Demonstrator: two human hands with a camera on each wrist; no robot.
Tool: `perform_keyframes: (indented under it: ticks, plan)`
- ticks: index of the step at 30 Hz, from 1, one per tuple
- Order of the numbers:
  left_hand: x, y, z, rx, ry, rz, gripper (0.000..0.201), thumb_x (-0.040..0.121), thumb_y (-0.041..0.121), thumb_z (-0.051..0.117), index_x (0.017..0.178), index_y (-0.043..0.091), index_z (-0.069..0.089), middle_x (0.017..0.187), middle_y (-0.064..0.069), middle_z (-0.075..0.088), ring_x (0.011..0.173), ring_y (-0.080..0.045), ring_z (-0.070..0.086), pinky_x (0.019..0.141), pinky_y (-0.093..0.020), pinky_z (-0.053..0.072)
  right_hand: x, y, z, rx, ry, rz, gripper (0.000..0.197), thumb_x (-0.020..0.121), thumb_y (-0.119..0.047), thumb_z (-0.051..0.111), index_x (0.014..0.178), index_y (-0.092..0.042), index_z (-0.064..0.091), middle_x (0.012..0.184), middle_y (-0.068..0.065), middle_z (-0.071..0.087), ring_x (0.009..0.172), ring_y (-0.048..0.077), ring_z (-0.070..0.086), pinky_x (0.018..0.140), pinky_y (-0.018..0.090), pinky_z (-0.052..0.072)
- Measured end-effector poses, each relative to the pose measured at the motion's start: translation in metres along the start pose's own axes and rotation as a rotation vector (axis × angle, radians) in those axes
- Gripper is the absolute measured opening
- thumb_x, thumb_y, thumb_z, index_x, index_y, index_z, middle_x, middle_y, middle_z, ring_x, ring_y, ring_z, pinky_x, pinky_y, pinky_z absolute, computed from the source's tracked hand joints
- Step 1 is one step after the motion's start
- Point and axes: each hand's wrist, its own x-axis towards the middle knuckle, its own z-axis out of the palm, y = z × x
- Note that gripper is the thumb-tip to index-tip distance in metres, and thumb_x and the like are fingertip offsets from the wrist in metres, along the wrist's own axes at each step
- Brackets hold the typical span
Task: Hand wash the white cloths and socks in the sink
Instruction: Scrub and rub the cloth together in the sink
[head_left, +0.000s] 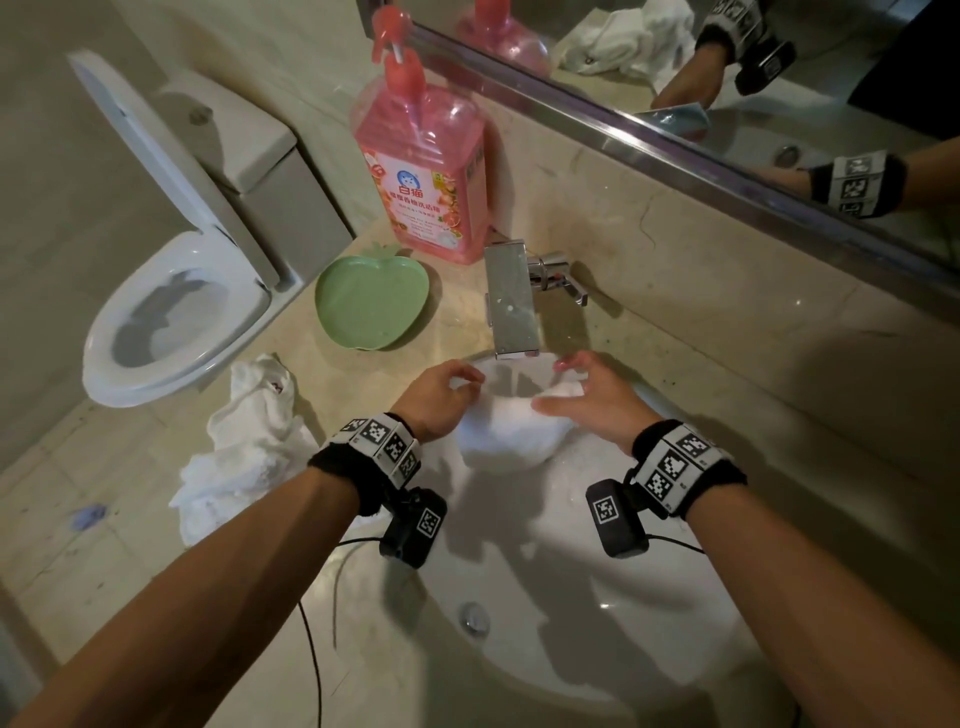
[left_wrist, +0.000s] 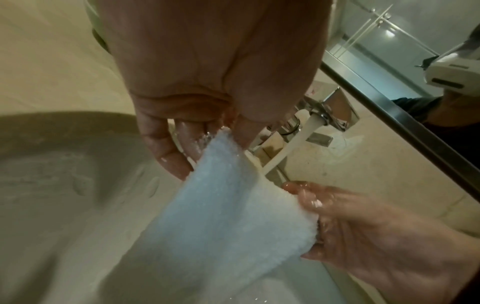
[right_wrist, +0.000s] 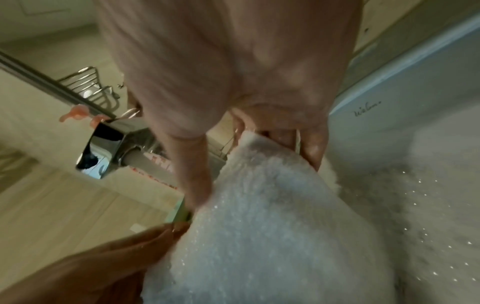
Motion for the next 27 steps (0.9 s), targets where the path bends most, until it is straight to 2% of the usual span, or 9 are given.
perform_keyframes:
  ticks: [2, 3, 7, 11, 15, 19, 23, 25, 27]
  plan:
    - [-0.004, 0.004, -0.002, -0.115, -0.005, 0.006, 0.009, 0.093, 0.015, 0.064, 0.090, 0.023, 0.069, 0.093, 0.011, 0.066, 0.086, -0.011, 0.059, 0.071, -0.024, 0.046, -0.002, -0.001, -0.002, -0.061, -0.081, -0.014, 0.057, 0.068, -0.011, 0.085, 0.114, -0.030, 0.057, 0.121, 0.003, 0.060, 0.110, 0.025, 0.062, 0.093, 0.046, 0.055]
    - [-0.005, 0.006, -0.004, -0.151, -0.033, 0.008, 0.011, 0.087, 0.013, 0.072, 0.091, 0.023, 0.069, 0.094, 0.009, 0.067, 0.086, -0.011, 0.060, 0.073, -0.025, 0.048, -0.003, -0.001, -0.002, -0.090, -0.087, -0.023, 0.055, 0.070, -0.004, 0.081, 0.112, -0.030, 0.059, 0.118, 0.005, 0.062, 0.106, 0.025, 0.063, 0.089, 0.044, 0.057]
    - [-0.004, 0.013, -0.003, 0.196, -0.160, 0.071, 0.054, 0.070, 0.009, 0.084, 0.118, 0.019, 0.060, 0.114, -0.002, 0.060, 0.097, -0.018, 0.056, 0.079, -0.023, 0.046, -0.001, -0.007, -0.001, -0.092, -0.025, -0.068, 0.032, 0.084, -0.004, 0.067, 0.105, -0.028, 0.065, 0.112, 0.003, 0.064, 0.094, 0.019, 0.063, 0.075, 0.036, 0.055]
    - [0.005, 0.021, 0.007, 0.413, -0.056, 0.085, 0.034, 0.090, 0.018, 0.064, 0.123, 0.022, 0.062, 0.124, -0.006, 0.064, 0.108, -0.026, 0.060, 0.081, -0.022, 0.040, 0.004, -0.012, 0.004, -0.163, 0.071, -0.153, 0.017, 0.092, -0.011, 0.057, 0.098, -0.027, 0.060, 0.096, -0.006, 0.062, 0.088, 0.018, 0.061, 0.070, 0.032, 0.048]
    - [0.014, 0.025, 0.004, 0.264, -0.011, 0.072, 0.026, 0.092, 0.026, 0.066, 0.117, 0.021, 0.061, 0.116, -0.009, 0.067, 0.102, -0.029, 0.062, 0.083, -0.027, 0.045, 0.012, -0.004, -0.005, -0.143, 0.147, -0.135, 0.020, 0.093, -0.020, 0.064, 0.105, -0.031, 0.053, 0.105, -0.003, 0.062, 0.085, 0.013, 0.060, 0.060, 0.025, 0.041]
    - [0.017, 0.023, -0.003, -0.068, 0.042, 0.084, 0.020, 0.086, 0.024, 0.075, 0.084, 0.030, 0.056, 0.082, 0.007, 0.063, 0.062, -0.002, 0.056, 0.055, -0.012, 0.040, 0.014, 0.003, -0.017, 0.040, 0.198, -0.025, 0.046, 0.085, -0.031, 0.076, 0.116, -0.041, 0.044, 0.121, 0.004, 0.056, 0.100, 0.023, 0.059, 0.077, 0.035, 0.051]
    - [0.019, 0.022, -0.007, -0.088, 0.069, 0.061, 0.017, 0.084, 0.023, 0.076, 0.078, 0.030, 0.061, 0.085, 0.002, 0.063, 0.068, -0.010, 0.053, 0.071, -0.026, 0.044, 0.012, 0.002, -0.017, 0.075, 0.179, -0.053, 0.037, 0.086, -0.033, 0.075, 0.114, -0.043, 0.054, 0.126, 0.003, 0.058, 0.112, 0.023, 0.058, 0.093, 0.045, 0.052]
    - [0.019, 0.019, -0.010, -0.115, 0.092, 0.040, 0.015, 0.084, 0.023, 0.076, 0.077, 0.029, 0.064, 0.072, 0.011, 0.062, 0.061, -0.006, 0.052, 0.065, -0.024, 0.042, 0.012, -0.001, -0.014, 0.076, 0.133, -0.055, 0.038, 0.088, -0.033, 0.073, 0.124, -0.034, 0.060, 0.131, 0.000, 0.058, 0.119, 0.021, 0.056, 0.101, 0.046, 0.049]
    - [0.016, 0.018, -0.017, -0.117, 0.071, 0.034, 0.012, 0.081, 0.023, 0.079, 0.084, 0.027, 0.069, 0.067, 0.017, 0.061, 0.060, -0.003, 0.053, 0.059, -0.018, 0.042, 0.011, -0.004, -0.011, 0.070, 0.032, -0.055, 0.050, 0.085, -0.031, 0.077, 0.132, -0.027, 0.059, 0.132, -0.004, 0.060, 0.116, 0.011, 0.059, 0.097, 0.035, 0.052]
